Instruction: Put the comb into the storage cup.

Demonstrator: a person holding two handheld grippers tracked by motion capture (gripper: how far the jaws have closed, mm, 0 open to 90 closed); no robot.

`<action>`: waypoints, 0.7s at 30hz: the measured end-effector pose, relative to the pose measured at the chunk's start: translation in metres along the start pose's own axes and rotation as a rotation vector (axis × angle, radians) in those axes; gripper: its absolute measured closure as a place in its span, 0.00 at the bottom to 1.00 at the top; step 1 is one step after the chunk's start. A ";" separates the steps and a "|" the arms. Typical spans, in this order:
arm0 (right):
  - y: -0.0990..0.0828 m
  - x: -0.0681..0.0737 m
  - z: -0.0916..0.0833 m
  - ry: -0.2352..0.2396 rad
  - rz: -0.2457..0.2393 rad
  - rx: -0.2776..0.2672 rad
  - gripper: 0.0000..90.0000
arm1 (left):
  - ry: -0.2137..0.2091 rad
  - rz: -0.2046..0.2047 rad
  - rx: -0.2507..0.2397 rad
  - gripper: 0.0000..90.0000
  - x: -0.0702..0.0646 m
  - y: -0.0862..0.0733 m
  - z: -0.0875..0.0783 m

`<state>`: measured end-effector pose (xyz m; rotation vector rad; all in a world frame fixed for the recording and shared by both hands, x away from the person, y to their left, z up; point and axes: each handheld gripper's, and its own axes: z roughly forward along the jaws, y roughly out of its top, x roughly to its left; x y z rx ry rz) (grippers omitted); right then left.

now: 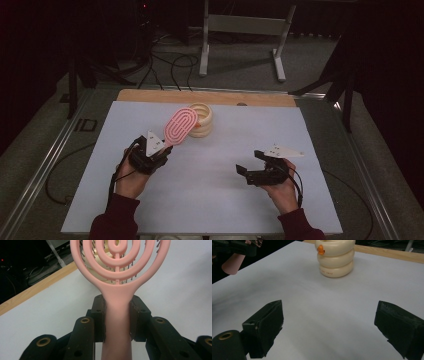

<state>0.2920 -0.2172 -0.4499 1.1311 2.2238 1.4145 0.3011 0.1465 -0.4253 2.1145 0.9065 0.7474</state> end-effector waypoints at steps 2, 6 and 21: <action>0.004 0.002 0.002 0.006 -0.001 0.003 0.09 | -0.002 0.002 -0.005 0.78 -0.001 0.001 0.000; 0.012 0.007 0.007 0.019 0.000 0.000 0.09 | -0.004 0.010 -0.008 0.78 -0.002 0.002 -0.001; 0.038 0.020 0.025 0.051 0.049 0.022 0.09 | -0.007 0.020 -0.022 0.78 -0.006 0.005 -0.003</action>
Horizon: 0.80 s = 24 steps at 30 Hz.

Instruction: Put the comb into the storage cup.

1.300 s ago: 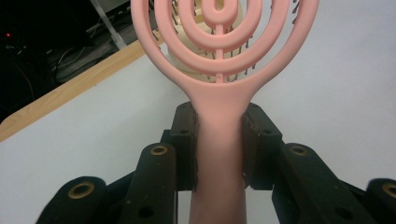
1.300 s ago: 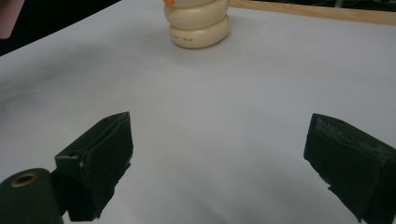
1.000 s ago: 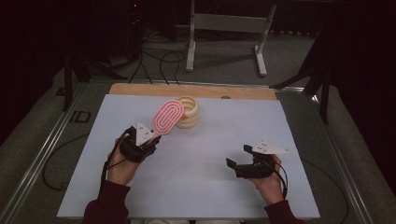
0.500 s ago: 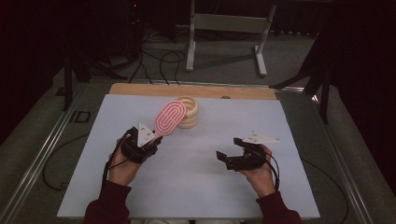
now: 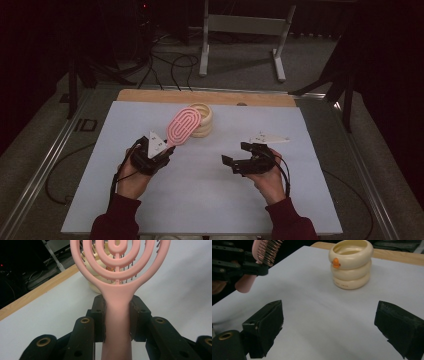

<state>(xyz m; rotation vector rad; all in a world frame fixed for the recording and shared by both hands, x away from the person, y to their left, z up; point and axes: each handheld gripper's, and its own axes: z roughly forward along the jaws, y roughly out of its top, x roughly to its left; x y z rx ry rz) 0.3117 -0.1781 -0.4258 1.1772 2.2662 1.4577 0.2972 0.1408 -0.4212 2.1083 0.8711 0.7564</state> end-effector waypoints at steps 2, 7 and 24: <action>0.004 0.003 0.003 0.009 0.000 0.003 0.09 | -0.001 0.002 -0.003 0.78 -0.001 0.000 0.000; 0.010 0.008 0.007 0.019 -0.005 0.009 0.10 | -0.004 0.007 -0.005 0.78 -0.003 0.002 0.000; 0.044 0.036 0.028 0.044 -0.022 0.018 0.10 | -0.021 0.028 -0.022 0.78 -0.010 0.004 0.001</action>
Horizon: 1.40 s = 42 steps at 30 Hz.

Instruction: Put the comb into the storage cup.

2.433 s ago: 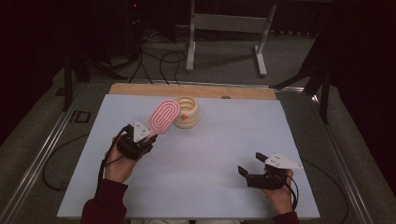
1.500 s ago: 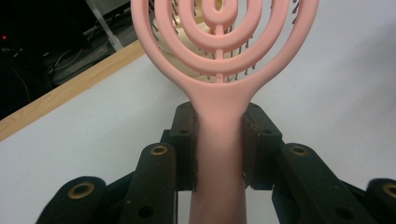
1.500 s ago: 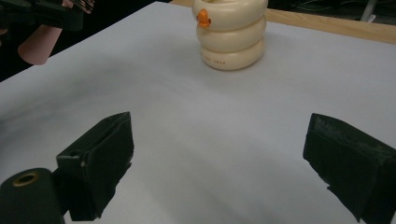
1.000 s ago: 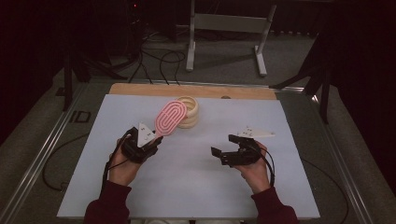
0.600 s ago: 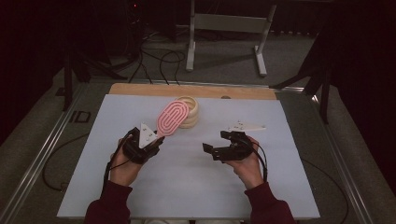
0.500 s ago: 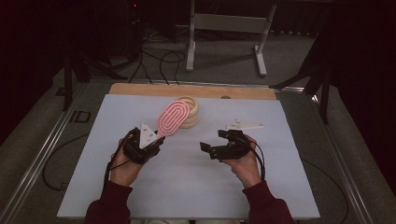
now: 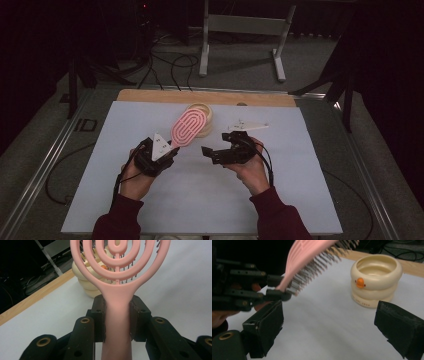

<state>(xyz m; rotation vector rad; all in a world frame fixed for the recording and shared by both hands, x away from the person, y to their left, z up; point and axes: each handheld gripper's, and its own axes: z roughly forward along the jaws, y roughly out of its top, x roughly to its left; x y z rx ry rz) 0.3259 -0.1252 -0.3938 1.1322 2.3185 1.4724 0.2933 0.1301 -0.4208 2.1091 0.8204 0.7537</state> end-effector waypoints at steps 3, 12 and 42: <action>0.007 0.001 0.001 -0.002 0.009 -0.008 0.10 | -0.005 0.018 0.005 0.78 -0.004 0.001 0.002; 0.023 0.001 0.005 0.024 0.054 -0.035 0.15 | -0.026 0.052 -0.020 0.78 -0.016 0.005 0.004; 0.028 -0.009 0.019 0.248 0.208 -0.009 0.60 | -0.062 0.068 -0.085 0.78 -0.024 0.007 0.000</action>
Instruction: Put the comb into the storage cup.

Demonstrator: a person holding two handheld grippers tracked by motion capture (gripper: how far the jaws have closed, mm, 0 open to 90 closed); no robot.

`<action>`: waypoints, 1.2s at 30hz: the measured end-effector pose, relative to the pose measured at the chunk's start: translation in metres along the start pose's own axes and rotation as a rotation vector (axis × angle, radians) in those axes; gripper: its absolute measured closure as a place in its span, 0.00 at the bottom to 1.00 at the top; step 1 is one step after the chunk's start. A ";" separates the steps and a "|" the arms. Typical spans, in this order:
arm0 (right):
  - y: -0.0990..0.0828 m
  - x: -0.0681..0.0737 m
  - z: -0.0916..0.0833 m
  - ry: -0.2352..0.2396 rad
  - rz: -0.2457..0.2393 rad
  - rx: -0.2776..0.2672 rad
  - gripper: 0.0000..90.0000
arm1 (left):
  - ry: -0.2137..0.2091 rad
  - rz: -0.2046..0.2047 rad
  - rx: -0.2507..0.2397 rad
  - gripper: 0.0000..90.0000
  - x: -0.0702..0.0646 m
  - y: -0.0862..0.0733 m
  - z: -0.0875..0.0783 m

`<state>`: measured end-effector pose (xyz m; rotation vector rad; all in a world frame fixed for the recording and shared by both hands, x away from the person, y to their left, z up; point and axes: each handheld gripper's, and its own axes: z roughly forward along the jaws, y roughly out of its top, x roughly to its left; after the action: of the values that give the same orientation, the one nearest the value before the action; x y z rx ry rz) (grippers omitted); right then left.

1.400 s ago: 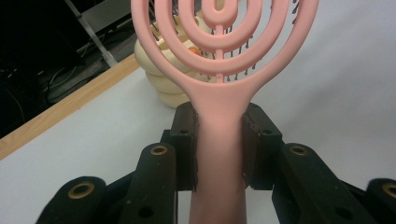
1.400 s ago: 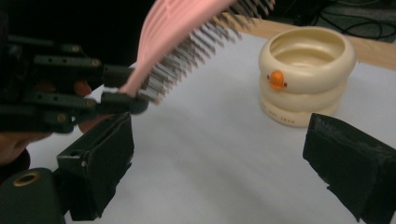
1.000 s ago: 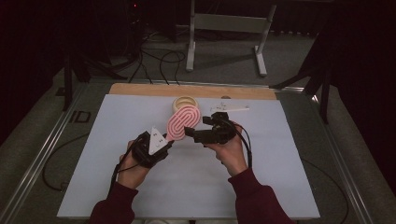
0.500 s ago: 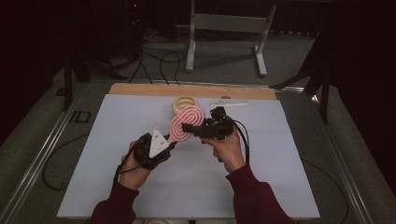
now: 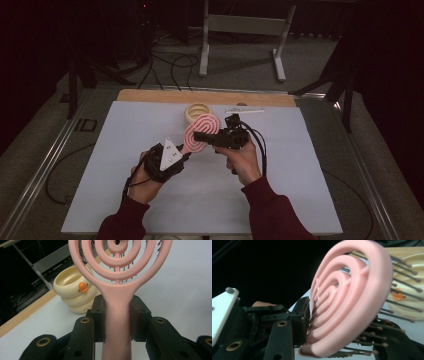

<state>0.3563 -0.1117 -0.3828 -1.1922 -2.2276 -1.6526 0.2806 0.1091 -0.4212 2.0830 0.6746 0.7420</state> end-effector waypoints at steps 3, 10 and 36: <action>0.000 0.001 0.001 0.005 -0.014 0.007 0.61 | 0.000 0.002 0.003 0.77 0.000 -0.001 0.001; -0.001 0.003 0.002 0.036 -0.031 0.011 0.65 | 0.004 0.007 0.008 0.77 -0.001 -0.001 0.002; 0.000 0.013 0.005 0.067 -0.051 -0.003 0.71 | -0.015 -0.076 -0.006 0.54 0.009 -0.004 0.002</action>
<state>0.3491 -0.1010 -0.3781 -1.0725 -2.2336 -1.6887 0.2877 0.1158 -0.4229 2.0439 0.7377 0.6841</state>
